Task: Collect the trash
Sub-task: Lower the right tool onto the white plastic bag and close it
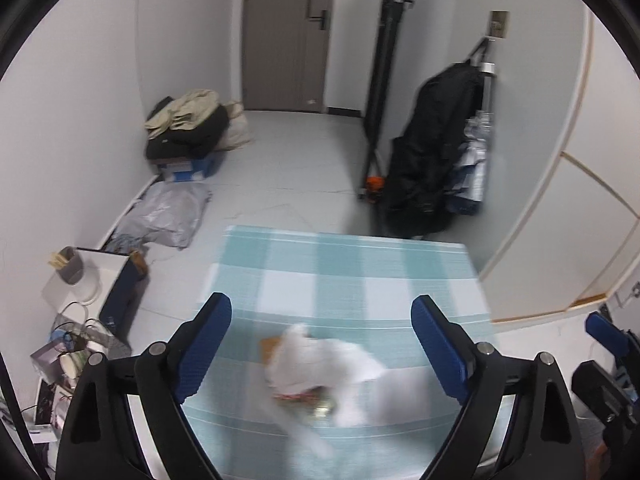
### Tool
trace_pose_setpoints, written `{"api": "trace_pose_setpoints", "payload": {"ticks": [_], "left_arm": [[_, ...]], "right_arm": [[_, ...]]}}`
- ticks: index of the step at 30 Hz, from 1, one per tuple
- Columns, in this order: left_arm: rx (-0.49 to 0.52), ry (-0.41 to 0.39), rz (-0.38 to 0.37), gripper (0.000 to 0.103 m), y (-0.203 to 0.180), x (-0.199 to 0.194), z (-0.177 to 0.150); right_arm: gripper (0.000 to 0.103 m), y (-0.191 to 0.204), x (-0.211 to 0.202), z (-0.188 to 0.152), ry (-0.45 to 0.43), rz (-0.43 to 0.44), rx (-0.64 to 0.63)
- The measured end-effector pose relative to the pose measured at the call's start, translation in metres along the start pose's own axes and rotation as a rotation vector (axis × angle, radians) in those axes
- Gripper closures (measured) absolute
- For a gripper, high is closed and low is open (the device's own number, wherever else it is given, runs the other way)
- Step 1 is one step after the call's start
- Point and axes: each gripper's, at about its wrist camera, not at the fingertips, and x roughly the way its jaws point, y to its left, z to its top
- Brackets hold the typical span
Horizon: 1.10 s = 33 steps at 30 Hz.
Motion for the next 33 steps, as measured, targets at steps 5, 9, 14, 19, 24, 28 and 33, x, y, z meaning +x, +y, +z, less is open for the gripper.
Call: {"api": "trace_pose_setpoints", "payload": {"ticks": [5, 9, 14, 19, 24, 28, 33], "left_arm": [[-0.088, 0.028, 0.005, 0.014, 0.038, 0.012, -0.008], [-0.154, 0.034, -0.016, 0.014, 0.065, 0.016, -0.009], [-0.205, 0.022, 0.020, 0.014, 0.090, 0.019, -0.009], [-0.272, 0.052, 0.012, 0.014, 0.112, 0.028, -0.006], [-0.307, 0.073, 0.001, 0.014, 0.122, 0.032, -0.004], [-0.314, 0.085, 0.002, 0.014, 0.127, 0.034, -0.005], [-0.322, 0.095, 0.017, 0.014, 0.136, 0.038, -0.006]], "right_arm": [[0.009, 0.014, 0.030, -0.006, 0.063, -0.005, -0.032], [0.009, 0.025, 0.056, -0.009, 0.128, -0.007, -0.062], [0.009, 0.037, 0.095, -0.018, 0.225, -0.011, -0.061], [0.009, 0.056, 0.142, -0.033, 0.303, -0.006, -0.056], [0.009, 0.071, 0.188, -0.049, 0.375, -0.053, -0.094], [0.011, 0.075, 0.209, -0.054, 0.398, -0.076, -0.125], [0.022, 0.081, 0.227, -0.060, 0.425, -0.105, -0.186]]}}
